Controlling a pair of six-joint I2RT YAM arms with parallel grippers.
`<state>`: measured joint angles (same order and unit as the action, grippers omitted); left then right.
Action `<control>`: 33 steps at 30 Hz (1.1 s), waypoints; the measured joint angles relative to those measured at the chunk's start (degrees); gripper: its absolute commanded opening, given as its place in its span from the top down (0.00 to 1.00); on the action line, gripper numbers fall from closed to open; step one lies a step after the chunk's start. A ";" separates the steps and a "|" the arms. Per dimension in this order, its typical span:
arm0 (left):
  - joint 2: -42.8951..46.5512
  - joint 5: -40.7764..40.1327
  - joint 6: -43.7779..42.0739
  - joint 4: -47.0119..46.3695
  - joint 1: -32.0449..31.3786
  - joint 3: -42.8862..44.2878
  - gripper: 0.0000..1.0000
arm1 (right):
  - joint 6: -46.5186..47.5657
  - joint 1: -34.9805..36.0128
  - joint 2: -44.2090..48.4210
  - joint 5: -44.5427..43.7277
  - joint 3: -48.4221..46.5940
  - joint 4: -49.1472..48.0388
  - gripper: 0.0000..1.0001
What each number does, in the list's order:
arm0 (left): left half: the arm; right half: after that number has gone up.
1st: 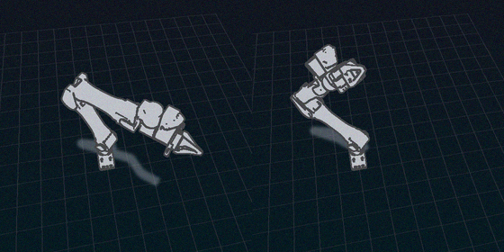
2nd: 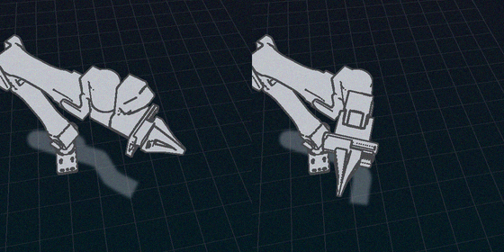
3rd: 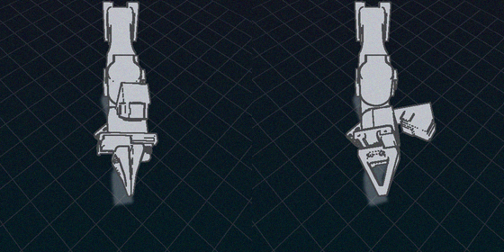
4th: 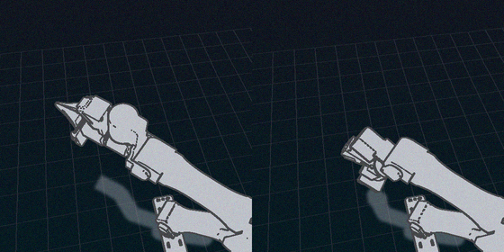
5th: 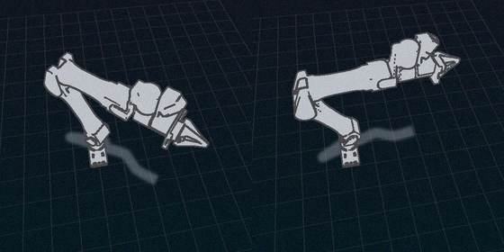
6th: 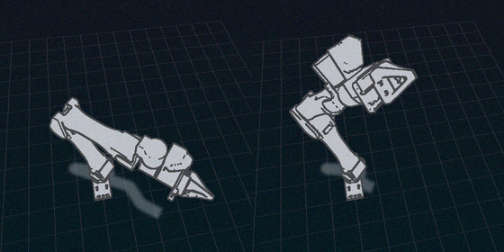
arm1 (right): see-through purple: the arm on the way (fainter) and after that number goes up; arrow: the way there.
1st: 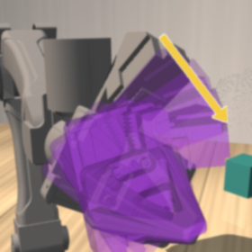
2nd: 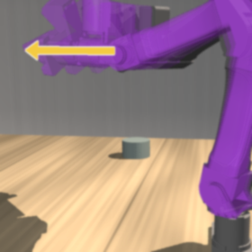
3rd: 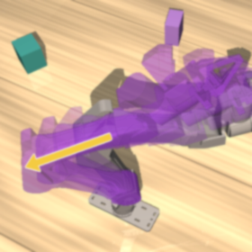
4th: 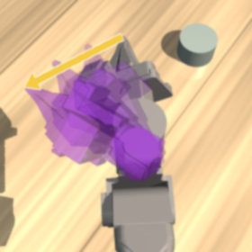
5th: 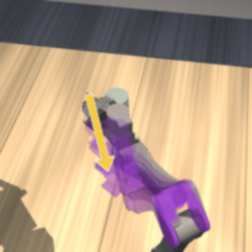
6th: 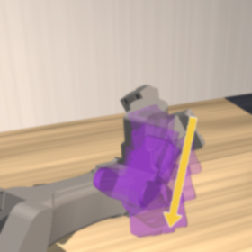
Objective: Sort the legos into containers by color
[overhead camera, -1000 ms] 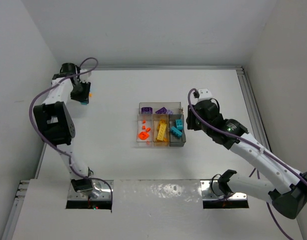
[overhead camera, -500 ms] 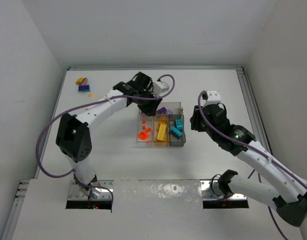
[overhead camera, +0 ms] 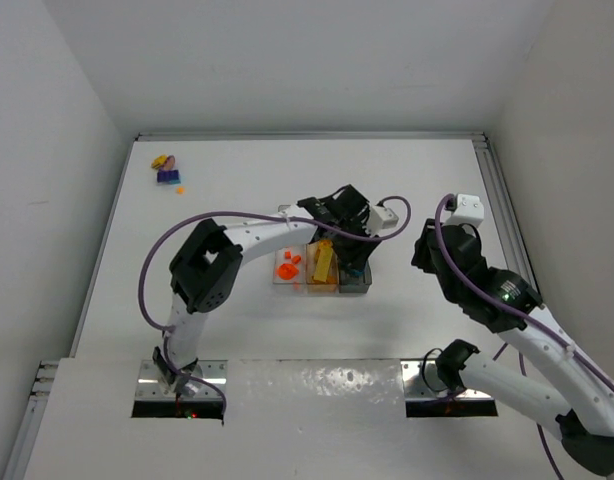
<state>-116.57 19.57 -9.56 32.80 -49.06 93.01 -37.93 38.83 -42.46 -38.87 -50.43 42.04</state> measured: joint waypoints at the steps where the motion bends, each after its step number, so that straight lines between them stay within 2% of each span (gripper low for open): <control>1: -0.68 0.02 0.09 -0.26 -0.13 0.00 0.68 | -0.07 0.02 -0.02 -0.04 0.00 0.39 0.59; 3: -1.73 -0.13 0.37 -0.35 -0.13 0.00 0.57 | -0.09 0.02 -0.22 -0.09 0.00 0.72 0.59; 4: -2.12 -0.48 0.39 -0.24 -0.13 0.00 0.48 | -0.09 0.02 -0.26 -0.09 0.00 0.74 0.59; 6: -2.60 -1.22 0.33 0.13 -0.11 0.02 0.39 | -0.09 0.02 -0.35 -0.11 0.00 0.76 0.59; 9: -2.69 -2.56 -0.02 2.49 -0.09 1.55 0.31 | -0.04 0.02 -0.48 -0.11 -0.04 0.74 0.59; 14: -1.99 -4.83 -0.87 5.42 0.44 7.28 0.29 | 0.48 0.02 -1.51 0.31 -0.26 0.50 0.59; 17: 0.81 -6.03 0.04 6.01 2.56 9.18 0.36 | 1.07 0.02 -2.82 1.25 -0.70 0.33 0.59; 19: 3.87 -6.78 1.40 6.32 6.23 9.31 0.41 | 1.81 0.02 -3.72 2.45 -0.83 -0.13 0.59; 21: 6.62 -9.38 2.91 6.34 12.63 9.84 0.40 | 2.58 0.02 -4.46 4.15 -0.83 -0.94 0.59; 27: 7.65 -26.86 7.34 6.45 37.03 13.97 0.16 | 4.11 0.00 -9.49 9.66 -1.18 -4.79 0.51; 29: 6.64 -30.21 9.01 7.41 43.25 14.03 0.14 | 4.55 0.02 -12.41 12.04 -2.01 -5.60 0.51; 33: 2.47 -31.89 10.49 10.54 51.12 14.03 0.14 | 4.76 0.02 -19.17 17.40 -5.92 -7.28 0.52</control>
<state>-114.10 -12.32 0.93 43.33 2.07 107.04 -33.17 38.85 -61.63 -21.47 -56.36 34.76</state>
